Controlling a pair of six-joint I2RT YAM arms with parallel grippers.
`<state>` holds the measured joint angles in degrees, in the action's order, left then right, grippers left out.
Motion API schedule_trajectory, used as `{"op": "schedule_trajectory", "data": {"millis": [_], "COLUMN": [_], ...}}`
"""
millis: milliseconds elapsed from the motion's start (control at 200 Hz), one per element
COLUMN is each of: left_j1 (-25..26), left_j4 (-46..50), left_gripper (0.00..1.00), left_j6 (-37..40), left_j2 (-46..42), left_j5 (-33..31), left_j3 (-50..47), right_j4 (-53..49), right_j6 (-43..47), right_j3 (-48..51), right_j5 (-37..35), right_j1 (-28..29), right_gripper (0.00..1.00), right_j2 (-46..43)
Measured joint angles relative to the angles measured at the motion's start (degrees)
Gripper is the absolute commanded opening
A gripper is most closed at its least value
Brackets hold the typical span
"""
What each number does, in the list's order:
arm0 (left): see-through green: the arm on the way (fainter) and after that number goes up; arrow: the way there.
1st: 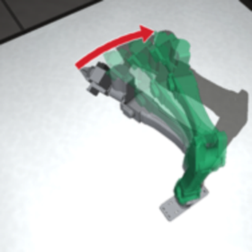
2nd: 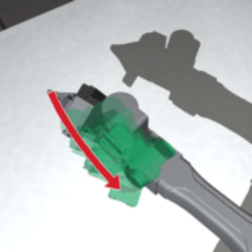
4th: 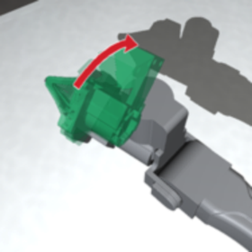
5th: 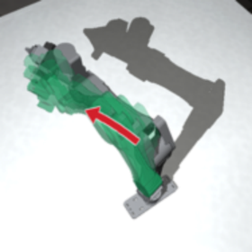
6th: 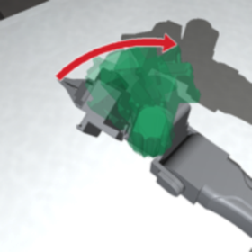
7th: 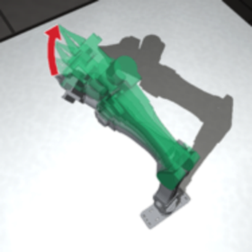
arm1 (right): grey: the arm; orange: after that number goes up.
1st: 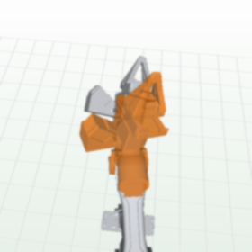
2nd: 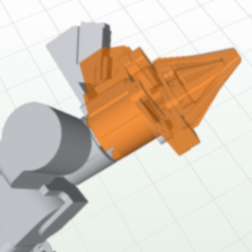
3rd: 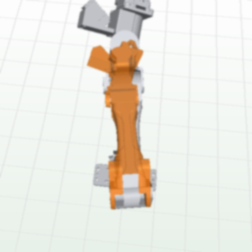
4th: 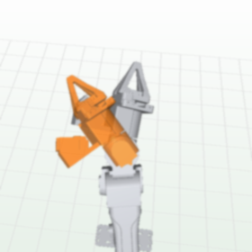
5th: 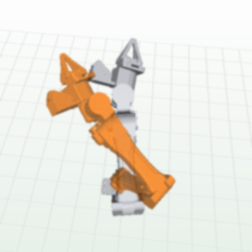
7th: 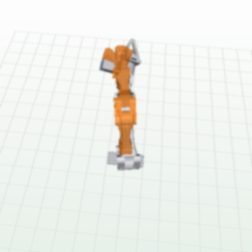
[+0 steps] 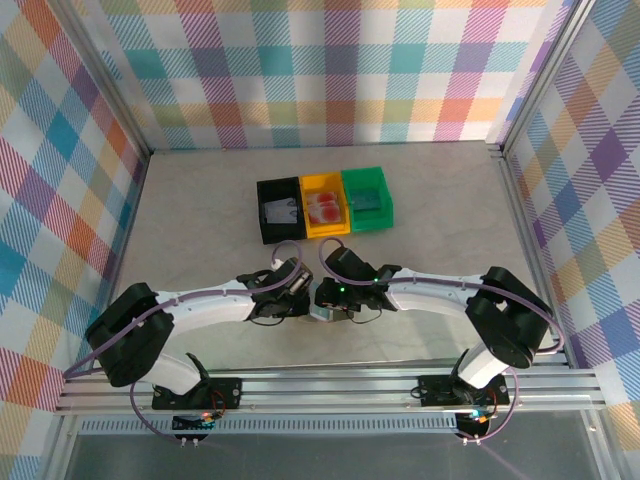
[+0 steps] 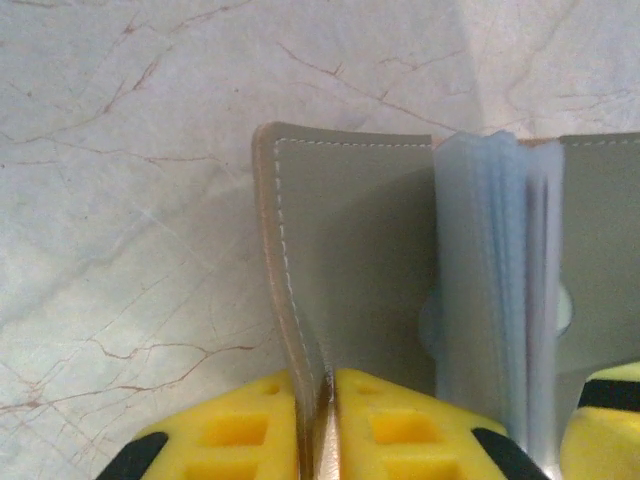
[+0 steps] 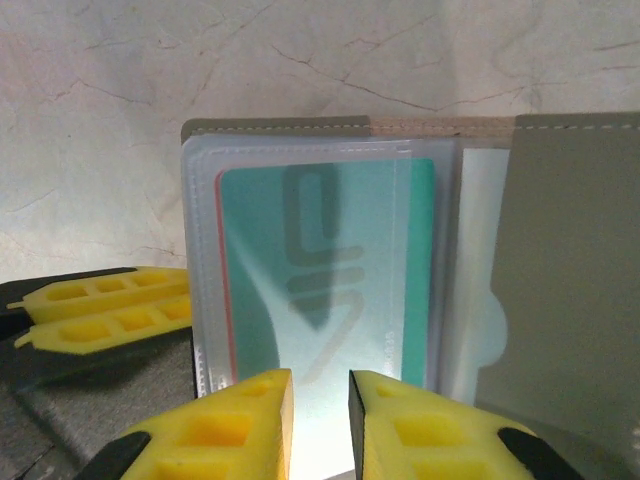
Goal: Take the credit cards out of the card holder
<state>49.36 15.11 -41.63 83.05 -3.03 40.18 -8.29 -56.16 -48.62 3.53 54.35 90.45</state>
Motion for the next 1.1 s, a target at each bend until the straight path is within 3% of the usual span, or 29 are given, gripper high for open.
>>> {"op": "schedule_trajectory", "data": {"millis": [100,345,700,1100], "left_j1": [-0.02,-0.02,-0.02,-0.02], "left_j4": [1.6,5.25,7.26,8.02], "left_gripper": [0.57,0.78,0.8,0.79], "left_j6": [0.35,1.6,2.47,1.64], "left_j2": [-0.74,-5.46,-8.15,0.28], "left_j5": [-0.46,-1.81,-3.02,-3.08], "left_j3": [-0.74,-1.49,-1.44,2.84], "right_j4": [0.57,1.42,-0.13,-2.51], "right_j6": [0.02,0.0,1.97,4.87], "right_j3": [0.0,0.0,-0.15,-0.59], "right_j5": [0.17,0.24,0.04,2.36], "right_j1": [-0.07,-0.17,-1.53,-6.36], "right_gripper": [0.24,0.24,0.28,0.24], "right_j2": [0.92,3.54,1.51,-2.36]}}
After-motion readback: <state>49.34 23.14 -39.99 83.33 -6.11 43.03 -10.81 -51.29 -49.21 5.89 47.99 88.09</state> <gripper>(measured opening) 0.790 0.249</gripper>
